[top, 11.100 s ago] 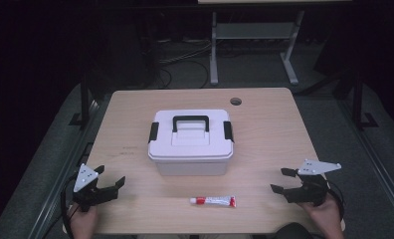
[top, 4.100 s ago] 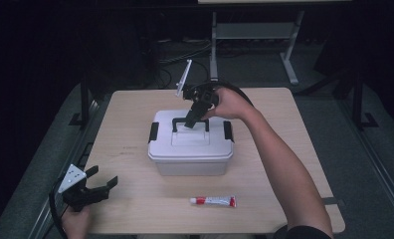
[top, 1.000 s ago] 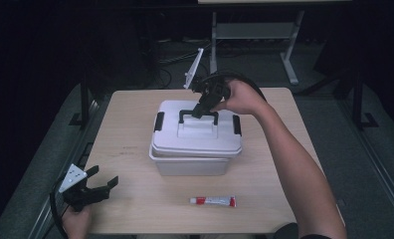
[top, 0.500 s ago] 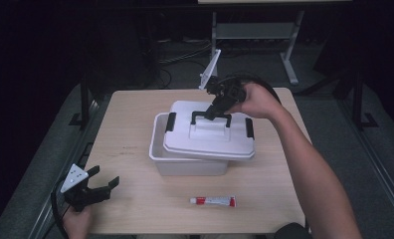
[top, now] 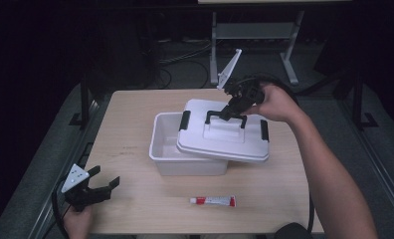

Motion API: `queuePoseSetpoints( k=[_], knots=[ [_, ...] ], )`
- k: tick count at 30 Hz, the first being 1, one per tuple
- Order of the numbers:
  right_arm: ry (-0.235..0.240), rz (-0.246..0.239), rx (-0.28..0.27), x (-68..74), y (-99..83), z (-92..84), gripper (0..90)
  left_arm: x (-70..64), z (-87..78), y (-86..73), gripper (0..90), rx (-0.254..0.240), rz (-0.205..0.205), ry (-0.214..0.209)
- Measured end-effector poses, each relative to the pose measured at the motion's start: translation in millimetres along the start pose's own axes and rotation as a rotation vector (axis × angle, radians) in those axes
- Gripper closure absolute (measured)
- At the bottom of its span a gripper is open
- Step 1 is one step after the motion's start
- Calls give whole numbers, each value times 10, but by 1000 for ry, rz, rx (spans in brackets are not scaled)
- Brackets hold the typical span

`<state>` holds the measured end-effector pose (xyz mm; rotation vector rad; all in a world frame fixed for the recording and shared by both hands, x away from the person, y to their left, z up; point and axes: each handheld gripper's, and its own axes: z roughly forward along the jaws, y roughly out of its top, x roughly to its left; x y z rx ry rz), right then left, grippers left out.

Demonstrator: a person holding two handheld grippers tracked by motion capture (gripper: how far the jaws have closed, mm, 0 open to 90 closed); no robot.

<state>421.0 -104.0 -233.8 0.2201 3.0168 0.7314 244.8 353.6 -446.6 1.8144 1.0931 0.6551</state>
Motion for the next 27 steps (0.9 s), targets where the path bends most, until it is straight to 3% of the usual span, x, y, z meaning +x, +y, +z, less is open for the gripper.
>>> queuePoseSetpoints(
  k=[27],
  knots=[
    [-46,99,-16,104,-682,-340,841,-23,29,12,134,8,10,-1]
  ],
)
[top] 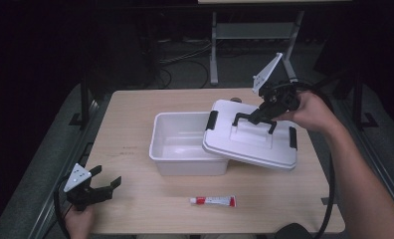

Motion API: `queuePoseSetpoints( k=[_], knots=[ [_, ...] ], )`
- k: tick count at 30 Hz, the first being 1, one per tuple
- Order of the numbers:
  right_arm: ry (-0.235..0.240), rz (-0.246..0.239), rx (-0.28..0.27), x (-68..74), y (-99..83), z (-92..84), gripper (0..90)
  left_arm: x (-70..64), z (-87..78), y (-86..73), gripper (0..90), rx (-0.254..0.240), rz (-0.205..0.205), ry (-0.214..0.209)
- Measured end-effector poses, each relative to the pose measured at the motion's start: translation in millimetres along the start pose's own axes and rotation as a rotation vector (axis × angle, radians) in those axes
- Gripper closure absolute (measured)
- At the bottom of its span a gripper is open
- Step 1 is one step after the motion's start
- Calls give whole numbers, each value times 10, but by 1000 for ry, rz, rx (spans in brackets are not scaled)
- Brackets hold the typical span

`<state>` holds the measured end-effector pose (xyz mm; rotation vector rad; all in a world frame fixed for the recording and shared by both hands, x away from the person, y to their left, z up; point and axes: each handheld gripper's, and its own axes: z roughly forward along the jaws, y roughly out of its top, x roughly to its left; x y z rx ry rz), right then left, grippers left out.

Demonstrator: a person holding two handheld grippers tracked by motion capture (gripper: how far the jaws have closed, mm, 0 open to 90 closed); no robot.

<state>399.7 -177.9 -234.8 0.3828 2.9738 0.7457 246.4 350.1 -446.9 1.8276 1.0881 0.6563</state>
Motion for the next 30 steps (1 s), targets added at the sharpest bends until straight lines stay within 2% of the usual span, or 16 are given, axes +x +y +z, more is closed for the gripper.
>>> queuePoseSetpoints(
  k=[7,15,30],
  knots=[
    [-14,22,-23,11,-174,-98,841,2,5,-2,134,1,-1,0],
    [-27,59,-15,24,-402,-180,841,0,2,0,134,1,2,2],
    [-39,131,-16,-4,-808,-190,841,-5,10,0,134,6,7,1]
  ],
)
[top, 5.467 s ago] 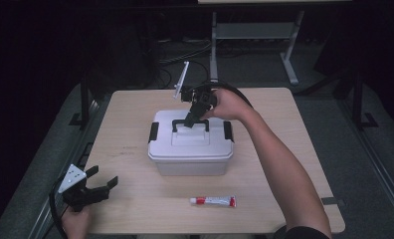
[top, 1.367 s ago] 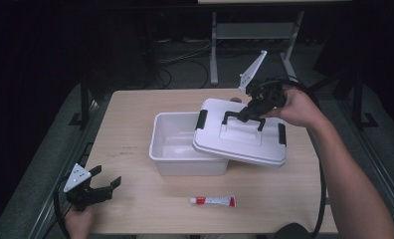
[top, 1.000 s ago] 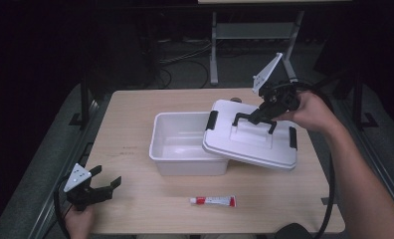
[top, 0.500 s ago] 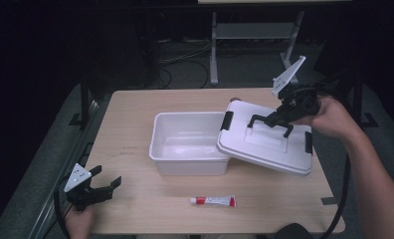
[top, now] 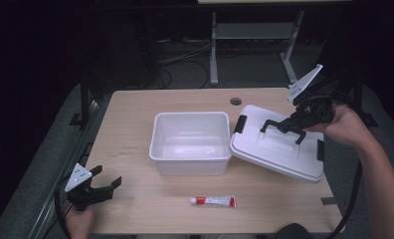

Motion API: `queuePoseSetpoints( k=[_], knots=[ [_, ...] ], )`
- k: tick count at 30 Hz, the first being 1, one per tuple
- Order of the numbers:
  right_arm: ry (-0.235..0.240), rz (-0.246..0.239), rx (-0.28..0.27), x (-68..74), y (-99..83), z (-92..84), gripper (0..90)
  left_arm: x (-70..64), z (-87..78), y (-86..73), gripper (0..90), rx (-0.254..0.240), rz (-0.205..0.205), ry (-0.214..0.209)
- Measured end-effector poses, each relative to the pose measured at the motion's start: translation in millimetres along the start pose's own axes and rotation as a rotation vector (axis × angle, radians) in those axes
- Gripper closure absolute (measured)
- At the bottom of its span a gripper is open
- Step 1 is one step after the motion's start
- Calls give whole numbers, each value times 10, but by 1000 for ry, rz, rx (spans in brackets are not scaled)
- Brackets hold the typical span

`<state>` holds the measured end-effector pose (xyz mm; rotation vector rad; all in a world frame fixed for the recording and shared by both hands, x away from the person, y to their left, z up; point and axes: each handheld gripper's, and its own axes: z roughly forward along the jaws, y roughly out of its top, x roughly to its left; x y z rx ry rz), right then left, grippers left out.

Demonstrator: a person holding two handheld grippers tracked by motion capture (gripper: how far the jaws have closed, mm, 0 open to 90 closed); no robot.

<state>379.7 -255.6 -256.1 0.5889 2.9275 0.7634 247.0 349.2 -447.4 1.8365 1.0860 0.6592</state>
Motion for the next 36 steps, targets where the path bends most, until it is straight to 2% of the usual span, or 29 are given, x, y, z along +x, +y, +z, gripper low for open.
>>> queuePoseSetpoints(
  k=[13,23,36],
  knots=[
    [4,46,-8,-42,-236,69,840,-1,2,0,134,3,1,0],
    [13,74,-6,-69,-389,191,840,3,2,-1,134,2,1,0],
    [30,112,9,-114,-572,485,839,8,-5,-2,134,0,0,1]
  ],
)
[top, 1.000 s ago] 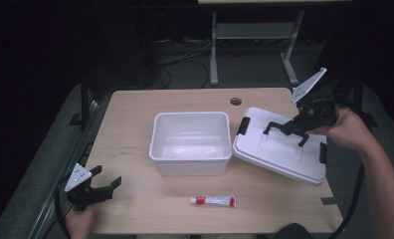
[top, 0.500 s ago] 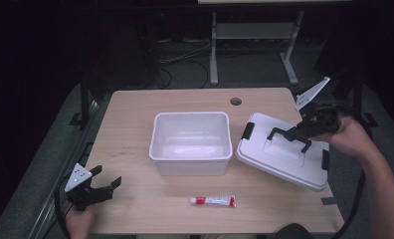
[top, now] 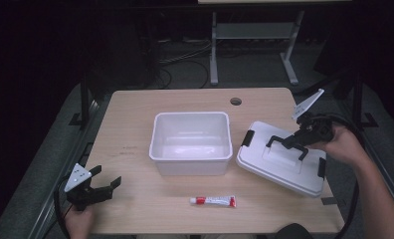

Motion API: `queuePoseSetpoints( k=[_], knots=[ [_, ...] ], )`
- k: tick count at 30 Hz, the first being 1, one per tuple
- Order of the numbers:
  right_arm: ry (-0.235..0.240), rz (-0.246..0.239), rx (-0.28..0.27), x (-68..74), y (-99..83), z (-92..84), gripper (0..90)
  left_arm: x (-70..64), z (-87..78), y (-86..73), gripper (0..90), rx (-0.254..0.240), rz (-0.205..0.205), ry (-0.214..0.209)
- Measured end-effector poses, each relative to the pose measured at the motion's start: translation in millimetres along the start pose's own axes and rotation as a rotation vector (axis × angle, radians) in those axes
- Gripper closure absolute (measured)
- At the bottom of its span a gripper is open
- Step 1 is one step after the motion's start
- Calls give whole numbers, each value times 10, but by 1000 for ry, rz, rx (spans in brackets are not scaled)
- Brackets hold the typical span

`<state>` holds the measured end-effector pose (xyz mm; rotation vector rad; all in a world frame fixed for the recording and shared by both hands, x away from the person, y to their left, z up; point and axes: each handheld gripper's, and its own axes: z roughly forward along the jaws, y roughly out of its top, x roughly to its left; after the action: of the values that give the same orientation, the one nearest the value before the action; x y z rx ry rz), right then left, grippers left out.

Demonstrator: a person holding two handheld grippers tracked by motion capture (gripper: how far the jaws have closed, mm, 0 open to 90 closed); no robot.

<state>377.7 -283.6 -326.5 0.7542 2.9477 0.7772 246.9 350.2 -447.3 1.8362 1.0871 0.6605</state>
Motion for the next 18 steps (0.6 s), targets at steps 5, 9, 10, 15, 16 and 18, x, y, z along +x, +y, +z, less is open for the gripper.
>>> queuePoseSetpoints(
  k=[5,9,10,15,16,18],
  knots=[
    [7,10,8,-28,-58,119,839,-1,0,0,134,0,1,1],
    [17,16,14,-42,-93,217,839,-1,2,0,134,1,0,1],
    [18,18,15,-45,-99,241,839,-2,1,0,134,1,1,2],
    [28,26,20,-64,-119,359,839,0,-1,0,134,1,1,1],
    [32,26,24,-69,-124,384,839,1,-2,-1,134,1,-1,2],
    [35,27,26,-74,-131,432,839,5,-4,-2,134,0,-1,2]
  ],
)
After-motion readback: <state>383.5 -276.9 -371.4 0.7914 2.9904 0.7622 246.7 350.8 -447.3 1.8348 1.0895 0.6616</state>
